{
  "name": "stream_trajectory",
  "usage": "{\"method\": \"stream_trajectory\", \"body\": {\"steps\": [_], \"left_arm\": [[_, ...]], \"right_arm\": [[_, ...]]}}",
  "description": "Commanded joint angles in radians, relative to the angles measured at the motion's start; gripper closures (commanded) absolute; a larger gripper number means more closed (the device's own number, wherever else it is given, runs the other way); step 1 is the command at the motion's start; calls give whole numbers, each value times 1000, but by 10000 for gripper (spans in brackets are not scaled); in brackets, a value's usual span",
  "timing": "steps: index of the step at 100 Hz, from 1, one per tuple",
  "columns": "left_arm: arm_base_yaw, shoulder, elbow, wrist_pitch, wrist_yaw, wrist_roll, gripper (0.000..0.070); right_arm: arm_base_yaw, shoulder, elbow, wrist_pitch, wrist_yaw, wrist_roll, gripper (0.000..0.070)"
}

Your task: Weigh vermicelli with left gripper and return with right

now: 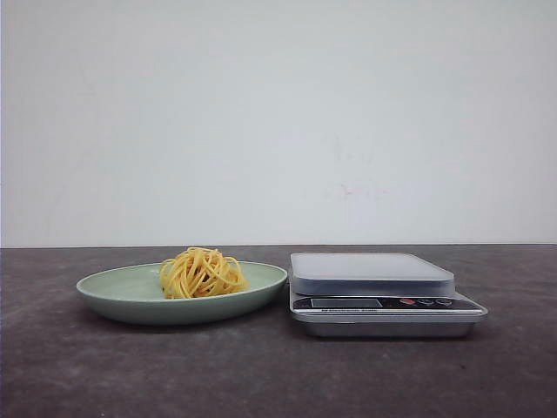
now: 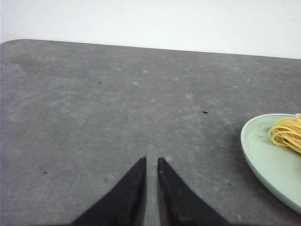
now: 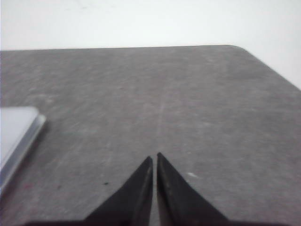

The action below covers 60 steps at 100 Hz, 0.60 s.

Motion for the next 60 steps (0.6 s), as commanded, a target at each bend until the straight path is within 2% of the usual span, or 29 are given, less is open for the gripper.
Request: {"method": "stream_trajectory", "body": {"steps": [1,60], "left_arm": [[1,-2,-18,-6,1,9,689],[1,-2,-18,-6,1,9,689]], "right_arm": [[2,-2,-3,-10,-10,-19,693],[2,-2,-3,21,-15,-10,693]]}}
